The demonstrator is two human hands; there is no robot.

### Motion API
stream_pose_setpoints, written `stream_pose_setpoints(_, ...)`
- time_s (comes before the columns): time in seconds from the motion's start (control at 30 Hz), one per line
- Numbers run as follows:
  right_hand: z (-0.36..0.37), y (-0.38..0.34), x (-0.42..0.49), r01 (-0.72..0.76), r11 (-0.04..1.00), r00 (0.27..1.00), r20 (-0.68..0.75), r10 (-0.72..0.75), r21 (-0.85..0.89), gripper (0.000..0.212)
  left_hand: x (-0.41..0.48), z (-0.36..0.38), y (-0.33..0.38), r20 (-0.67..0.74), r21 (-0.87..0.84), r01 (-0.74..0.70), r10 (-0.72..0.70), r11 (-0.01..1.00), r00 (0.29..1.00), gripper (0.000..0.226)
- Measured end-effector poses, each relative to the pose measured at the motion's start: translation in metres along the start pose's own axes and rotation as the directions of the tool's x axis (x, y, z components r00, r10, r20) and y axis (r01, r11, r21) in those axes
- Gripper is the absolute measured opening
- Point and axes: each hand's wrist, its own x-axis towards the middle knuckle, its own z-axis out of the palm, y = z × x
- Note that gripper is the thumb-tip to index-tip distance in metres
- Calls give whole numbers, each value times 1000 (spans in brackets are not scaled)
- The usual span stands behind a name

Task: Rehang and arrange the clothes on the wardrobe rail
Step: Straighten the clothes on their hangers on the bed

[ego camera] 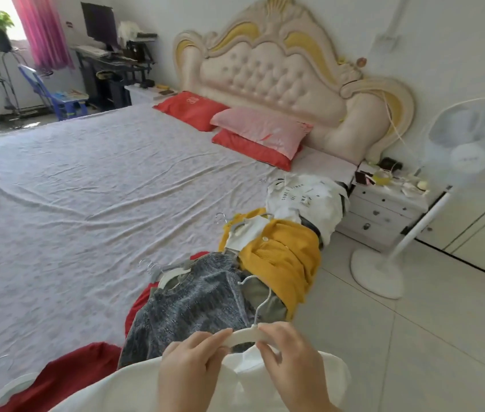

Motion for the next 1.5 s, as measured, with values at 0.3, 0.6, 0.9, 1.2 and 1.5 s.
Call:
stream_pose_setpoints(0.3, -110, 205, 30, -108, 991, 994, -28, 106, -77, 23, 79, 161, 153, 171, -58, -2, 12, 998, 985, 25)
stream_pose_setpoints(0.6, -163, 352, 114, -130, 987, 991, -27, 128, -94, 22, 178, 264, 229, 344, -106, 22, 16, 994, 939, 38)
stream_pose_setpoints(0.9, -137, 491, 242, -173, 980, 985, -17, 172, -102, 38, 316, 387, 227, 383, -231, 44, 49, 972, 922, 47)
stream_pose_setpoints(1.2, -89, 598, 404, -162, 971, 979, 96, 180, -173, 21, 479, 477, 194, 489, -164, 85, 6, 983, 872, 52)
stream_pose_setpoints(1.5, 4, 666, 551, 85, 991, 989, 130, -71, -106, 37, 606, 538, 127, 478, -56, 258, -201, 964, 855, 54)
